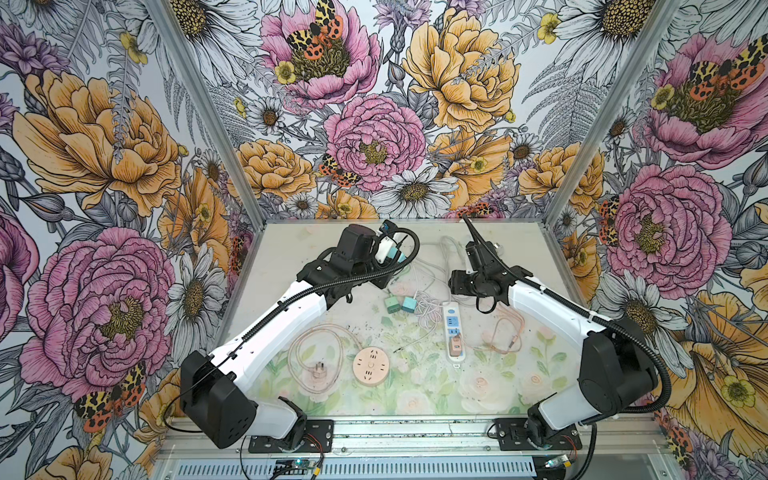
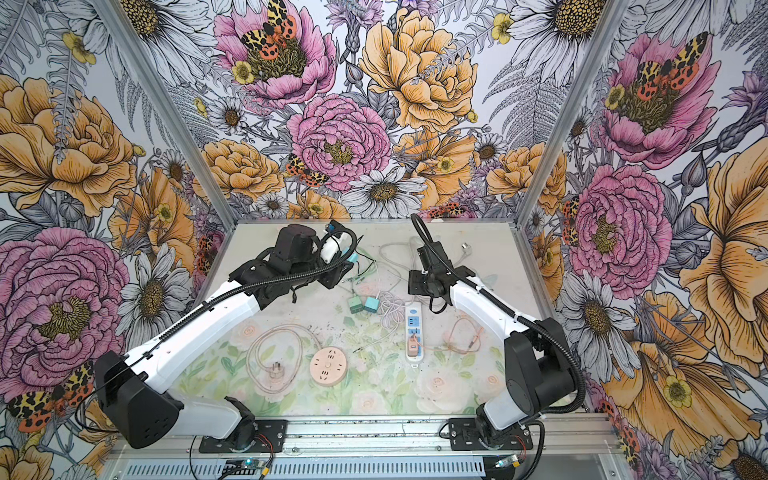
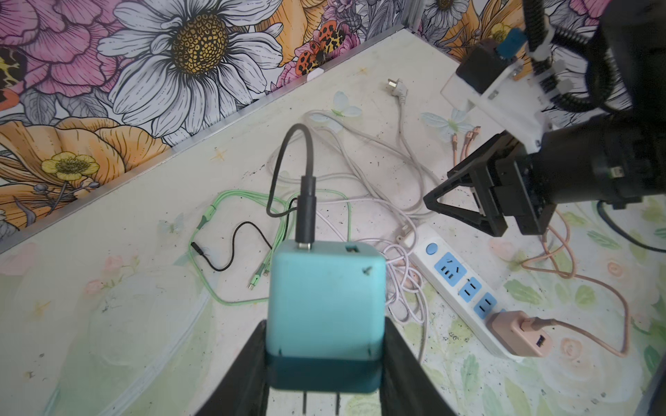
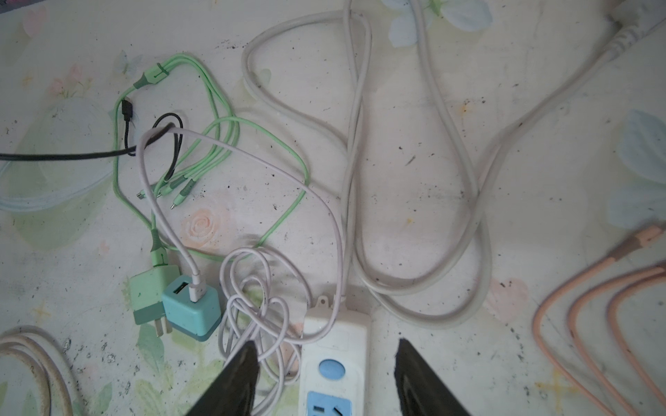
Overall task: Insert the plug
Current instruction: 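Lift the teal charger with the left gripper while the right gripper draws back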
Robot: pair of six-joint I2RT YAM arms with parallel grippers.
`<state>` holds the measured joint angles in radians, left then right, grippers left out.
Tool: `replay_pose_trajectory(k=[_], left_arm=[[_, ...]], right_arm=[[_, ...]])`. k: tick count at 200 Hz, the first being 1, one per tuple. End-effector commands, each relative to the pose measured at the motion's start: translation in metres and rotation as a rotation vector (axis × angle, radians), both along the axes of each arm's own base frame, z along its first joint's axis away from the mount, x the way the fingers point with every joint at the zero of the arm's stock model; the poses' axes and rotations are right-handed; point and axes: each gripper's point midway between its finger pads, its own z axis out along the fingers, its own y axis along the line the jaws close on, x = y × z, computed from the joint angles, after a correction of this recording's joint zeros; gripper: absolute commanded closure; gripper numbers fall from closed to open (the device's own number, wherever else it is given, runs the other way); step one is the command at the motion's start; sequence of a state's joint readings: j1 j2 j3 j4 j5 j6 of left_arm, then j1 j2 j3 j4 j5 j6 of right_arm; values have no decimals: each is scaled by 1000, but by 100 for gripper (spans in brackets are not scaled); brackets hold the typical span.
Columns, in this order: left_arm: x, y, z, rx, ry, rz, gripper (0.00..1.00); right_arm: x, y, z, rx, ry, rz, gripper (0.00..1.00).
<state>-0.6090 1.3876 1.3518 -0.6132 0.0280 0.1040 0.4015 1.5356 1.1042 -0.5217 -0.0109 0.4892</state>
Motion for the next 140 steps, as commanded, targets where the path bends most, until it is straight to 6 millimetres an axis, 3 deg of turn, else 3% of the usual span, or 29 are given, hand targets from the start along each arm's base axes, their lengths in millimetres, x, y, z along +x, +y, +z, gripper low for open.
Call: replay_pose_trajectory(k=[1,55,98,140], left_arm=[[-5,12,36,7,-72,45,66],[-20,16,86,-33,-164,12,66],[-32,4,127,-107,-223,-81,66],[-28,5,138,-102,-250,-69,66]], right_arm=[[0,-3,0,-5,-3,-21,38],[-1,-6,0,-19,-11,-19,38],[-3,-7,-9,-21,12,-22,38],[-10,-10,-17,-28,26,-22,38]])
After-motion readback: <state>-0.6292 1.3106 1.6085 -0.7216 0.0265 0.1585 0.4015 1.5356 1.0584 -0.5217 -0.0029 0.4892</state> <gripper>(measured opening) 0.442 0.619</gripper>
